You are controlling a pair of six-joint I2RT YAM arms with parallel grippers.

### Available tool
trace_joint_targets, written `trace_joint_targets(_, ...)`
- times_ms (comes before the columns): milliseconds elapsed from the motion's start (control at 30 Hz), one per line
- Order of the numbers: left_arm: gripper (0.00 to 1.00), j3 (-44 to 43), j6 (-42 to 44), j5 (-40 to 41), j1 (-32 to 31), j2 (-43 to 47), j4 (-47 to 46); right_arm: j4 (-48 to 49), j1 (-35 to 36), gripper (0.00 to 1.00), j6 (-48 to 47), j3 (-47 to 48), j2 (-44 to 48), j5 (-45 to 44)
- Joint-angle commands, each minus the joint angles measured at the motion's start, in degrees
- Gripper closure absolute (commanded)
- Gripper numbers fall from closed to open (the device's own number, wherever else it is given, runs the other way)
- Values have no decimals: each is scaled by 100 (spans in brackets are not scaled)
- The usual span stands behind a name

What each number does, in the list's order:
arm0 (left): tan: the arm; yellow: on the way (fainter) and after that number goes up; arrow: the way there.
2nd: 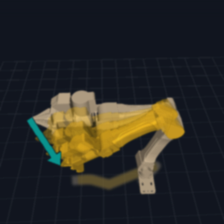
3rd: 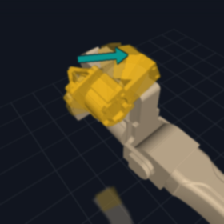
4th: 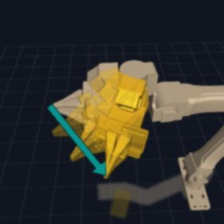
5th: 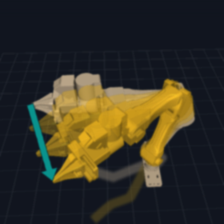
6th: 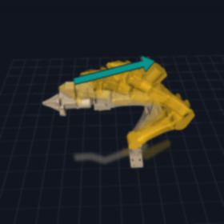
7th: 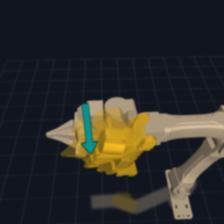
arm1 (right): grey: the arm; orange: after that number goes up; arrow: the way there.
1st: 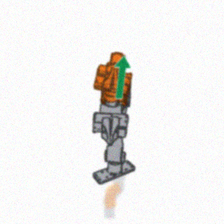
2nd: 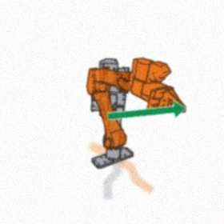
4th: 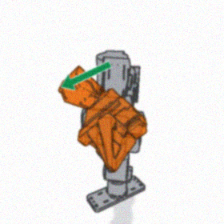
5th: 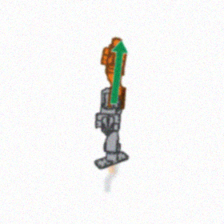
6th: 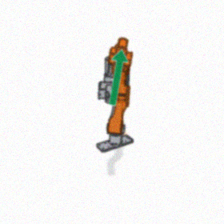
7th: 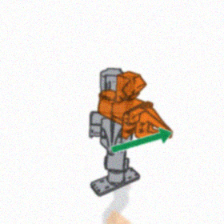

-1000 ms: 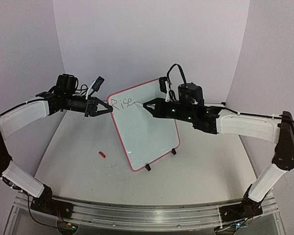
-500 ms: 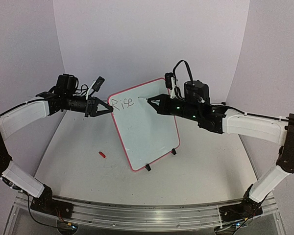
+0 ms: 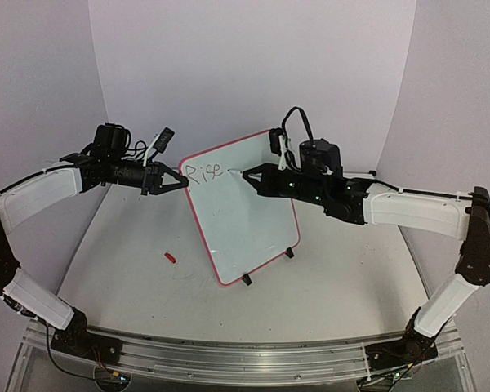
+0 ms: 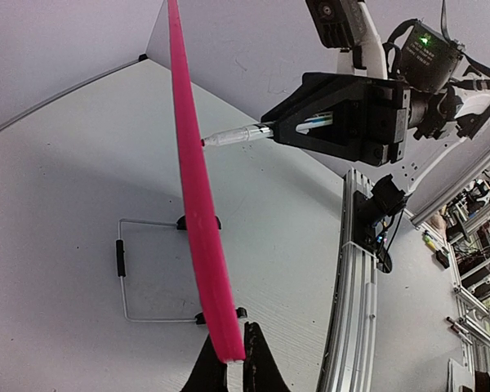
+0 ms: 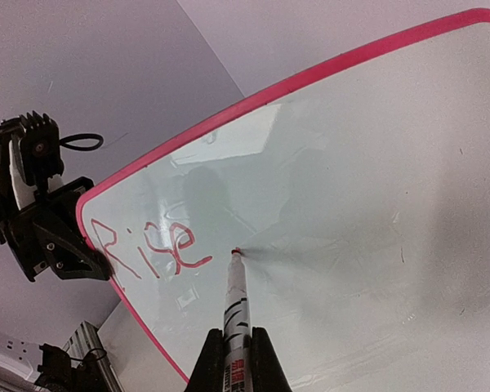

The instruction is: Write a sentence on the whiteboard

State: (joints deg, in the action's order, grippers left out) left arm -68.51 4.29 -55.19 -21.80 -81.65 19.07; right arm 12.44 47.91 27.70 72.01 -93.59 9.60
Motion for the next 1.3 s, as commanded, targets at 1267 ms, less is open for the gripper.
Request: trace_joint_targets(1267,100,-35,269,49,-167,98,387,48,-14,100,-54,-93,249,469)
